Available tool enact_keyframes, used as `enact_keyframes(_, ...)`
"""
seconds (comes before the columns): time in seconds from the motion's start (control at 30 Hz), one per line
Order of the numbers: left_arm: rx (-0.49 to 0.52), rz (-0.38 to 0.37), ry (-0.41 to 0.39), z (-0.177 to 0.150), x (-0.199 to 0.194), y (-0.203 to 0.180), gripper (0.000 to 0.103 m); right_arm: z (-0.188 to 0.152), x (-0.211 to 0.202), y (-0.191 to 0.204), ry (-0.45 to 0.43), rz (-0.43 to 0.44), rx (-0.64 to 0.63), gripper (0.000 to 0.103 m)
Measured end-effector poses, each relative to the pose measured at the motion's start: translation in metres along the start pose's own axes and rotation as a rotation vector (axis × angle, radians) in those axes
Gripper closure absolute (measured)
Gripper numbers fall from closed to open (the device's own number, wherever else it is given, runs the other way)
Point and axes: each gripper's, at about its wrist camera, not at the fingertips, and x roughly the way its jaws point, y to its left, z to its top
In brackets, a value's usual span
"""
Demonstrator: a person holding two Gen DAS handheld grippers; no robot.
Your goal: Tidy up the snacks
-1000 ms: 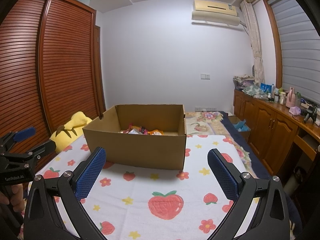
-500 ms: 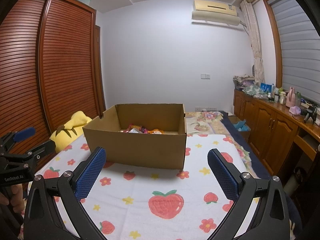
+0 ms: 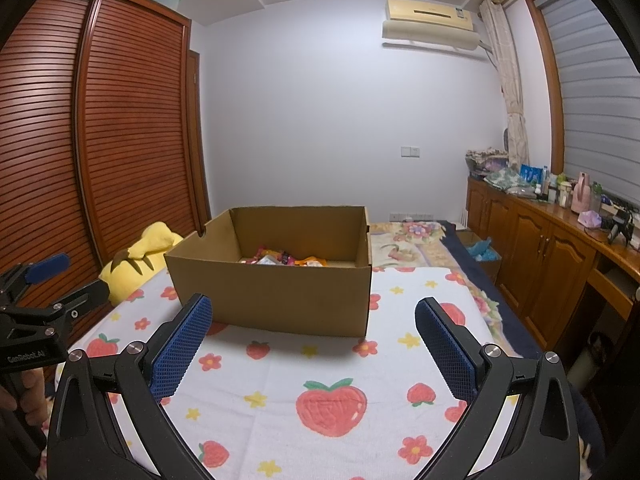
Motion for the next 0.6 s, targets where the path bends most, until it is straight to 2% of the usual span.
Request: enact_keyframes(0.6,0.003,-0.001,-0.004,0.0005,-0.0018,-0.0004,0.004,-0.0001,0.0002,0.0002,-0.001,-0.002,0.0,0.0)
